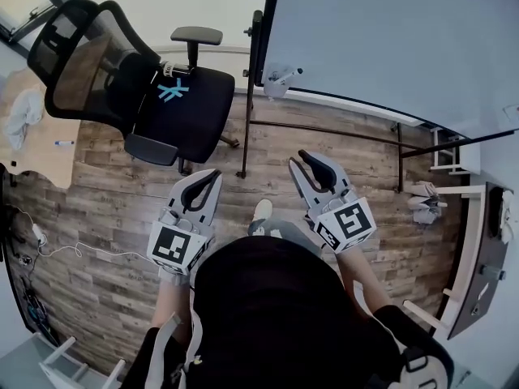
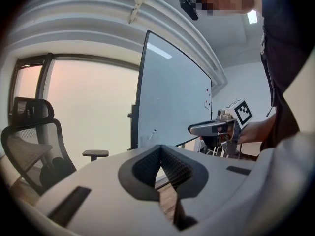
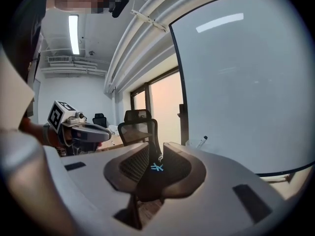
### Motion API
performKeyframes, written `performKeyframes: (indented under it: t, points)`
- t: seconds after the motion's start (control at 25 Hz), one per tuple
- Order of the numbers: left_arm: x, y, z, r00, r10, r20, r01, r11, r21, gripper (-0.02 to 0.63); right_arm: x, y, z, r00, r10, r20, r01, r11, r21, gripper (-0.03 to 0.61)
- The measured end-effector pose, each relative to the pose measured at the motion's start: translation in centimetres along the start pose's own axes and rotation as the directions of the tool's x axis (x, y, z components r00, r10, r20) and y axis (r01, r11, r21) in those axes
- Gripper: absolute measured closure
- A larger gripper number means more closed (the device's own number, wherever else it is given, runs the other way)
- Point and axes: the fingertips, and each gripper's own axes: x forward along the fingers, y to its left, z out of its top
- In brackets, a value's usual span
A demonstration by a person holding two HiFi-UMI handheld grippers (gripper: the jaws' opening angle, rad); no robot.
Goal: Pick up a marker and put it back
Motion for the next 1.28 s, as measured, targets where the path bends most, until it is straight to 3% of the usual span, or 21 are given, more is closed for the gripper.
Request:
performKeyframes:
  t: [0.28,0.44,0.68,0.88,1.08,1.28]
  points:
    - [4.4,0.5,0.7,1.0,-0.023,0.004,0.023,1.0,-0.007,0.604,0.8,-4.4,0.0,0.999,-0.039,-0.016,0.039,0.999,0.009,0.482]
    - [6.3,1.0,1.2,0.999,-0.035,-0.032,0.035,0.999,-0.002,0.604,1.3,-6.1,0.3,0.997,-0.072,-0.016,0.072,0.996,0.049,0.482]
    - [9.4,3.1,1.9,0.992,-0.124,-0.022,0.124,0.992,0.015,0.604,3.3,-7.9,0.5,0.989,-0.145,-0.03,0.147,0.984,0.101,0.482]
    - [12.0,5.3,2.3,0.974,-0.222,-0.048,0.223,0.975,0.016,0.604,5.3,-9.4,0.6,0.97,-0.24,-0.042,0.244,0.96,0.141,0.482]
    - [14.1,6.8,1.8,0.938,-0.345,-0.029,0.346,0.937,0.049,0.604,7.2,-11.1,0.4,0.944,-0.328,-0.039,0.33,0.928,0.174,0.482]
    - [16.3,7.9,1.9,0.913,-0.4,-0.074,0.405,0.912,0.062,0.604,8.4,-12.9,-0.1,0.917,-0.398,-0.044,0.397,0.893,0.211,0.482]
